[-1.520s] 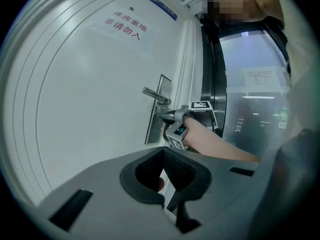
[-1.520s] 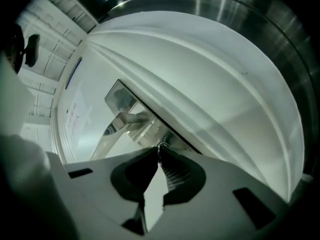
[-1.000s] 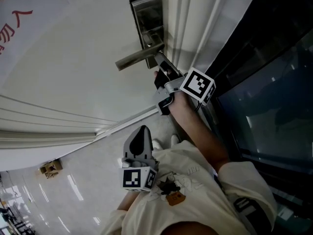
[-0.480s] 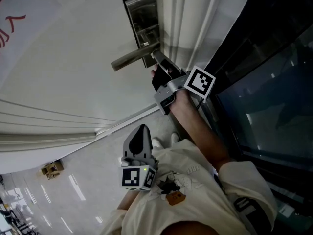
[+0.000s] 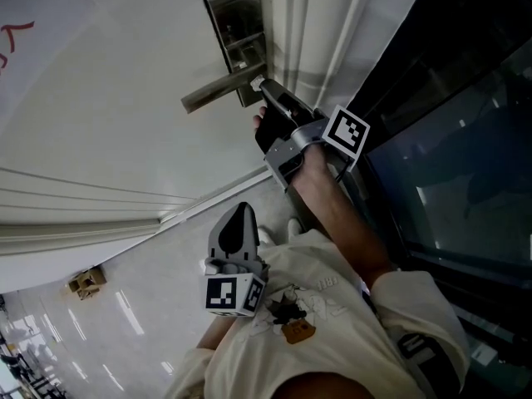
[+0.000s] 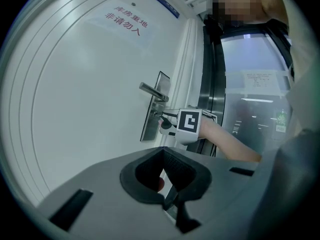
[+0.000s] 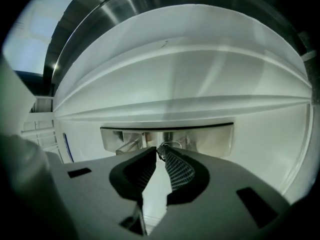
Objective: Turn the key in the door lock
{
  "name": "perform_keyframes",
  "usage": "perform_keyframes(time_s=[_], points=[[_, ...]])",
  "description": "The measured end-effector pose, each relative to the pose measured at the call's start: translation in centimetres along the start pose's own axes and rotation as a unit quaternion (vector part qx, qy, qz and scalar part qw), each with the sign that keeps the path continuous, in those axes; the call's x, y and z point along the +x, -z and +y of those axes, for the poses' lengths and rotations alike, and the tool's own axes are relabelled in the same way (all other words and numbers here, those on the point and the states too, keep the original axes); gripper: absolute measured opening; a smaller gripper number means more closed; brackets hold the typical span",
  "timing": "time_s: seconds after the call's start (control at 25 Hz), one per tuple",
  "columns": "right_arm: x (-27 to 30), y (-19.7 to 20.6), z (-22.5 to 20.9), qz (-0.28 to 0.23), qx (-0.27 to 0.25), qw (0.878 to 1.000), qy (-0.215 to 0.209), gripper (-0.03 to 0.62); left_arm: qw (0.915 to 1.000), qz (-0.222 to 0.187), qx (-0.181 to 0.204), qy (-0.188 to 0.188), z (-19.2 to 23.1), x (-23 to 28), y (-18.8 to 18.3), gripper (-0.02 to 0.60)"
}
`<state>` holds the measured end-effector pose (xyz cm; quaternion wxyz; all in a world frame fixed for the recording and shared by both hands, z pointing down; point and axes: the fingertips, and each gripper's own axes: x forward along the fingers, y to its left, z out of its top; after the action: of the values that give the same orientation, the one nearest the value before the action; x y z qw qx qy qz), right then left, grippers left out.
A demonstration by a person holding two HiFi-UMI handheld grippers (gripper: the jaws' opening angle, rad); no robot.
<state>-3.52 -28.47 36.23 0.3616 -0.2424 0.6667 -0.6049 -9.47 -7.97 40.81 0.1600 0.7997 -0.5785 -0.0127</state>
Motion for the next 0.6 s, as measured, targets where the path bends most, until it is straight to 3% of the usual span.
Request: perform_keyframes(time_s=[0.32, 0.6], points=[[-0.3, 0.1, -0.2, -0.010, 0.068, 0.998, -0.014, 0.046, 1.0000, -0.002, -0.004, -0.002, -0.1, 0.0, 0.1, 0.005], [-1.3, 0.1, -0.6, -0.014, 0.051, 0.999, -0.003, 0.009, 1.0000, -0.002, -0.008, -0.003, 0.2, -0.1, 0.2, 0.005]])
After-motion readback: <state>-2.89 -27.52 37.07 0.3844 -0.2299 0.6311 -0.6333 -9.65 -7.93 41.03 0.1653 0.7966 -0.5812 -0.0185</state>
